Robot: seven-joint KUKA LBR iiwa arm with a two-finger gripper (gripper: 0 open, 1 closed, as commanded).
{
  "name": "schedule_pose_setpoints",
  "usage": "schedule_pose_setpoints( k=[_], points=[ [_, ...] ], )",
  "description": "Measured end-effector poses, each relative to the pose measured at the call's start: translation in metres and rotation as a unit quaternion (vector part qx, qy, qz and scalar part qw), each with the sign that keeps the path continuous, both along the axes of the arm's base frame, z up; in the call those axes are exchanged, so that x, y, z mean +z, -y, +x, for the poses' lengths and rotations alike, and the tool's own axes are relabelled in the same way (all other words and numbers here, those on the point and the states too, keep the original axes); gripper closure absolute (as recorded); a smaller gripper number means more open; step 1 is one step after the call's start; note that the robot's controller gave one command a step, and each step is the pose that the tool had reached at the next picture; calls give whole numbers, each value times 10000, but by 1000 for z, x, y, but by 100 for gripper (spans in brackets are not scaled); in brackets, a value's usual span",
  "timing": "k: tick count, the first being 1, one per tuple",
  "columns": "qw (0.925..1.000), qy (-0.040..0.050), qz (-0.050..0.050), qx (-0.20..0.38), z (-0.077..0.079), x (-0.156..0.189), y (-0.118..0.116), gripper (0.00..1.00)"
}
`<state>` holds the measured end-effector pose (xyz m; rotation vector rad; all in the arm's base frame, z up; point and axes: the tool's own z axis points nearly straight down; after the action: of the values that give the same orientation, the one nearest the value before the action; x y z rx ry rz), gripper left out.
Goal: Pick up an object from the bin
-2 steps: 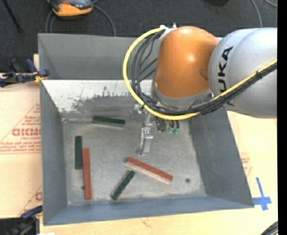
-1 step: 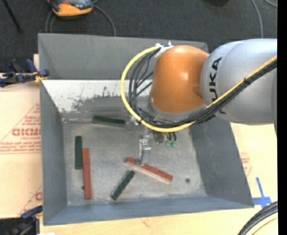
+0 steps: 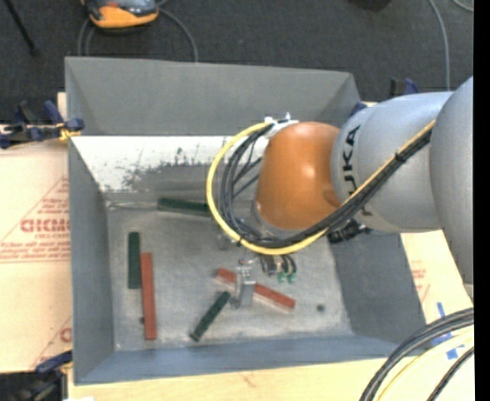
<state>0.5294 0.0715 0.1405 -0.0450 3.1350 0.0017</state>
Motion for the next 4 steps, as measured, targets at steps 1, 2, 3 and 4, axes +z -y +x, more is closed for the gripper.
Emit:
schedule_pose_setpoints(
  k=[1, 2, 3, 4],
  points=[
    [9995, 8, 0, 319, 30, -67, 3, 100],
    [9995, 3, 1, 310, 30, -68, 3, 0],
    [9995, 4, 2, 306, 30, -68, 3, 0],
    [9759, -17, -20, 2181, -32, -69, 42, 100]
  ],
)
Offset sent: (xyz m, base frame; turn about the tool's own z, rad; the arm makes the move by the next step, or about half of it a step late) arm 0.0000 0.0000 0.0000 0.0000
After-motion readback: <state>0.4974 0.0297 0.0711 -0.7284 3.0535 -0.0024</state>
